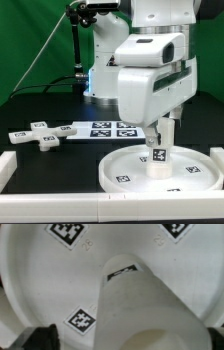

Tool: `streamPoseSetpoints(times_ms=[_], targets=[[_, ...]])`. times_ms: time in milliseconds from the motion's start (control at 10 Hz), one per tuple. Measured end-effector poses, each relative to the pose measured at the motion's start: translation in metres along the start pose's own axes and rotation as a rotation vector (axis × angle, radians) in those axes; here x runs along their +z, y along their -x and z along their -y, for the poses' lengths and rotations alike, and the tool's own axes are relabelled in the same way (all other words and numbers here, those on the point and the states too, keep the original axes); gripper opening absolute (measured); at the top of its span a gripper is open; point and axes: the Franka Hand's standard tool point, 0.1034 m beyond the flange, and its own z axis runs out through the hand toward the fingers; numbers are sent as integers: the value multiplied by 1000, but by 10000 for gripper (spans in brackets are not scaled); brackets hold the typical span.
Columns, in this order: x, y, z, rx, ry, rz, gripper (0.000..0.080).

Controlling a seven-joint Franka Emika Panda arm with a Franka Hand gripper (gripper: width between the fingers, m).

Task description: Assemble round table

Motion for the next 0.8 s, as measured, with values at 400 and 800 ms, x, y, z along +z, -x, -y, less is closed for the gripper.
streamPoseSetpoints(times_ms=[400,800], targets=[[1,4,-2,-208,4,11,649],[3,7,3,-185,-15,22,412]])
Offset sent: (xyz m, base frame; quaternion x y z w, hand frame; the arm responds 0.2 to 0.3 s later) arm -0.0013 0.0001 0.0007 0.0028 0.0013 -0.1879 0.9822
